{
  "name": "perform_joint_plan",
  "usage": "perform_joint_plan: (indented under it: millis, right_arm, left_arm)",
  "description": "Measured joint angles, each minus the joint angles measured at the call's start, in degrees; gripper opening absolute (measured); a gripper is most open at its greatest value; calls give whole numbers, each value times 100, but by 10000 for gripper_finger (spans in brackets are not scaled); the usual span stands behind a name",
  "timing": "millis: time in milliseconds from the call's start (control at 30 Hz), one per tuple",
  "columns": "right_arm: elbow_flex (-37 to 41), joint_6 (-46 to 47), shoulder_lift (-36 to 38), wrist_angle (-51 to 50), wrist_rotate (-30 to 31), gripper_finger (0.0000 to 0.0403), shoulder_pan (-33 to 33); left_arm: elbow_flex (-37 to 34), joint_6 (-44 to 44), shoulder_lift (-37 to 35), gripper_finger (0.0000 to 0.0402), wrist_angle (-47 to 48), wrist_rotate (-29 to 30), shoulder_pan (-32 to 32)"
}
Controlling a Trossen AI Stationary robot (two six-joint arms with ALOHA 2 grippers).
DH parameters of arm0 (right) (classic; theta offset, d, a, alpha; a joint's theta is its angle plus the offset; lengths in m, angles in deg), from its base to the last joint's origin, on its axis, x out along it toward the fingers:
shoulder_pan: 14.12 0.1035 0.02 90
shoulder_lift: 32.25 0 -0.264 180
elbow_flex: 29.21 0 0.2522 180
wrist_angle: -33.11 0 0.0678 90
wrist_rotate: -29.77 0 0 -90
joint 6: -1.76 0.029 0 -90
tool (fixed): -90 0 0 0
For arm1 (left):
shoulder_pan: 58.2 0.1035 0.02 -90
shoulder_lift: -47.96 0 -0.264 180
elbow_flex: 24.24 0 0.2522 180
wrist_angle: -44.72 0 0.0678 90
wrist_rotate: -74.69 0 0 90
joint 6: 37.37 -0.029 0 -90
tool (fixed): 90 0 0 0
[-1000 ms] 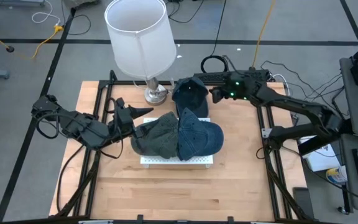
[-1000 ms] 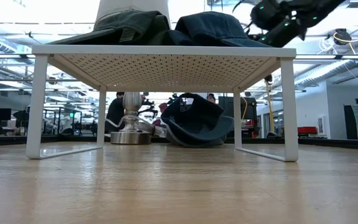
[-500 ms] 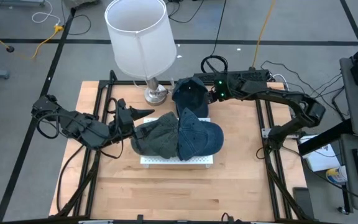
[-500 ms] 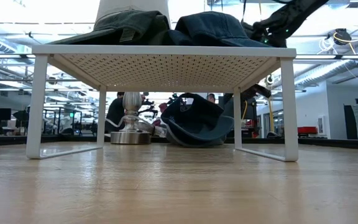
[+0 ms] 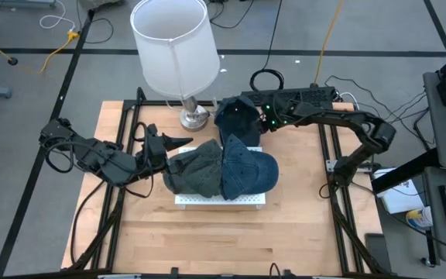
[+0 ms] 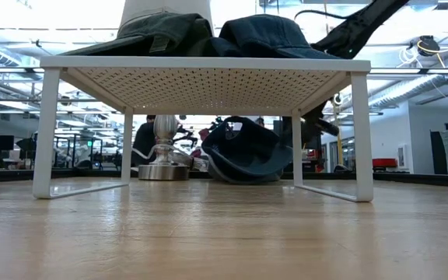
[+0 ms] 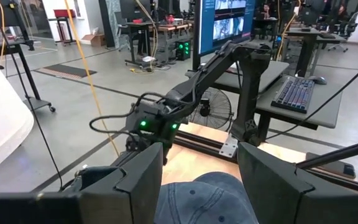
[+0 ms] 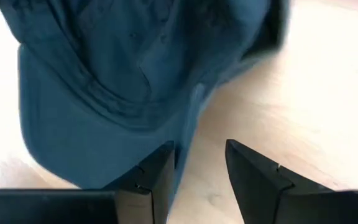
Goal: Pick & Place hat
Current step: Stack the blue cap on top of the other blue cap on the shelf
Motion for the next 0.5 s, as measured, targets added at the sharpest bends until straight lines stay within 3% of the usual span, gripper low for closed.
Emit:
perform_joint_plan:
  millis: [300, 500]
  right_arm:
    - [-2, -182, -399, 92, -363, 128, 33]
    - [-2, -202, -57, 65, -319, 76, 37]
  left_arm:
    - [0, -9, -1, 214, 22, 2, 0]
    - [0, -18, -3, 214, 92, 2, 0]
